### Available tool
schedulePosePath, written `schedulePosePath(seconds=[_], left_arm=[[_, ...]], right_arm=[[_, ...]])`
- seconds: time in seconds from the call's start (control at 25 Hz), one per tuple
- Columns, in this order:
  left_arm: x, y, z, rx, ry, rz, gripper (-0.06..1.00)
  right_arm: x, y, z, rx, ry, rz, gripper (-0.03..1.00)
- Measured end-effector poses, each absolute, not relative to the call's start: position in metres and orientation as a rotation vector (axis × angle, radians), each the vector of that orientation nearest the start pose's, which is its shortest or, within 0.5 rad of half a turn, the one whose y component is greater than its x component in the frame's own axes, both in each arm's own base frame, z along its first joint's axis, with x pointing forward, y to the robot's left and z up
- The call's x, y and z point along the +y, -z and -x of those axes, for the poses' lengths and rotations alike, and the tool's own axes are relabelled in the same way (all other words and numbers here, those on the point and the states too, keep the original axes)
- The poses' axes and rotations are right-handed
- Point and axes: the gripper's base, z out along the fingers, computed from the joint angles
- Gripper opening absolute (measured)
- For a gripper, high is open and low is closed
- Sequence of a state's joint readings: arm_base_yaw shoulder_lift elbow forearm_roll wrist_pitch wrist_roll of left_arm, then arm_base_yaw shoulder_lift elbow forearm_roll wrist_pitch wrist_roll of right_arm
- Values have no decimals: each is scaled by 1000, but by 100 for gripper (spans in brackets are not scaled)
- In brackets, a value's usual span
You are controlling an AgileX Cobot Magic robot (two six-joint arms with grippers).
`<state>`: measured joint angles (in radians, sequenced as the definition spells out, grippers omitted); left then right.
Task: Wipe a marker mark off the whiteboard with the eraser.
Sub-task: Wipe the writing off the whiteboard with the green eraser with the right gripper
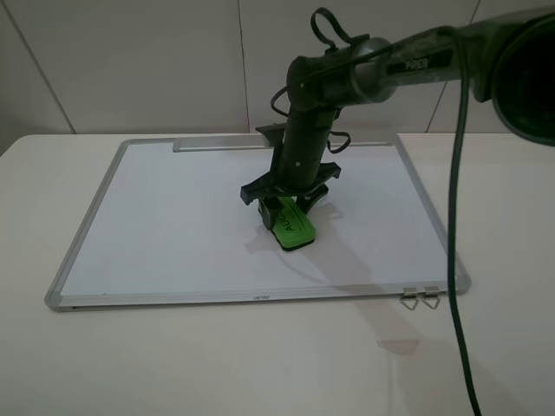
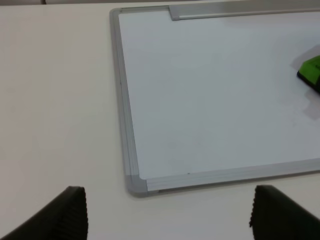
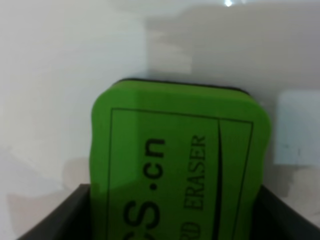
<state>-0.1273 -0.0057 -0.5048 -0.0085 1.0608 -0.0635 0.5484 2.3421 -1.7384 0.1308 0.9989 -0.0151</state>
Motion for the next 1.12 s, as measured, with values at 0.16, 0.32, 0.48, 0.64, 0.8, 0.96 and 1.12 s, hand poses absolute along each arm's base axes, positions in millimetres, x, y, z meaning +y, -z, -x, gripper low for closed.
schedulePosePath(seconds=[0.16,0.32,0.48,0.64,0.8,0.96,1.12], left_arm=[[0,-279,6,2035,130,-65,68],[0,-279,6,2035,130,-65,68],[0,-279,6,2035,130,-65,68],[0,-279,6,2035,130,-65,68],[0,-279,6,2035,130,-65,68],[0,-279,6,2035,130,-65,68],[0,-279,6,2035,130,-65,68]], right_arm=[[248,-102,-387,3010,-188,765,60],[248,-97,-388,3017,-179,770,60],[248,-88,-390,3017,-136,799,60],[244,-87,-395,2990,-76,828,60],[217,-87,-412,3001,-72,727,60],[171,-87,-435,3020,-64,562,60],[136,-87,-447,3038,-65,436,60]])
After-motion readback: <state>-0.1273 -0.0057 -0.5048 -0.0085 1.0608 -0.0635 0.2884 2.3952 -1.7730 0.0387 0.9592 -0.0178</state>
